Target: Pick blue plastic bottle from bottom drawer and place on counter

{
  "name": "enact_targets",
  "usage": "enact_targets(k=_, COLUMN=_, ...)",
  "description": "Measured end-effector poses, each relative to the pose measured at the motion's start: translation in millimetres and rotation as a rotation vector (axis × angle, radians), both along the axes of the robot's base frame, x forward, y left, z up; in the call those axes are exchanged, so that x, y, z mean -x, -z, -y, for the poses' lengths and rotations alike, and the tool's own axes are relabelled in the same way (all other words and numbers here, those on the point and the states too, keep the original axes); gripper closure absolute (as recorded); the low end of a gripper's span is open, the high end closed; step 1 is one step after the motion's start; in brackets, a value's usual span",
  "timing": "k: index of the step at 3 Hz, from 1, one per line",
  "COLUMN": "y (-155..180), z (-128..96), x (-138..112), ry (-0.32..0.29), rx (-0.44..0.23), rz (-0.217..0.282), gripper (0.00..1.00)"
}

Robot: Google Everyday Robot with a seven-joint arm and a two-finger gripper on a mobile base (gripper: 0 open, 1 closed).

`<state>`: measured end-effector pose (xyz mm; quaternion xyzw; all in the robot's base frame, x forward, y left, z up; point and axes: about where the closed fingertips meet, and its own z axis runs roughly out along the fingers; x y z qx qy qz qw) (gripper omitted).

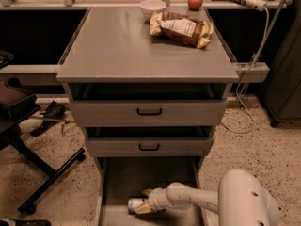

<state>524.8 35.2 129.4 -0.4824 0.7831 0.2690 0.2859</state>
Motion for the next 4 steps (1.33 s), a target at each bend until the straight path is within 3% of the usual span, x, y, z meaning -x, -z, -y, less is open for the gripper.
enact_targets(k=2, y=-10, z=-2, x=-2, ry=-0.004, rx=0.025, rz=0.024, gripper=0.87)
enact_targets(k=3, y=-60, z=-12, x=-11, ry=-0.037, rx=0.012, rz=0.046, gripper=1.0)
enact_targets(k=4, y=-119, z=-17, x=-29, ry=-0.078, rx=-0.065, rz=0.086, gripper=1.0)
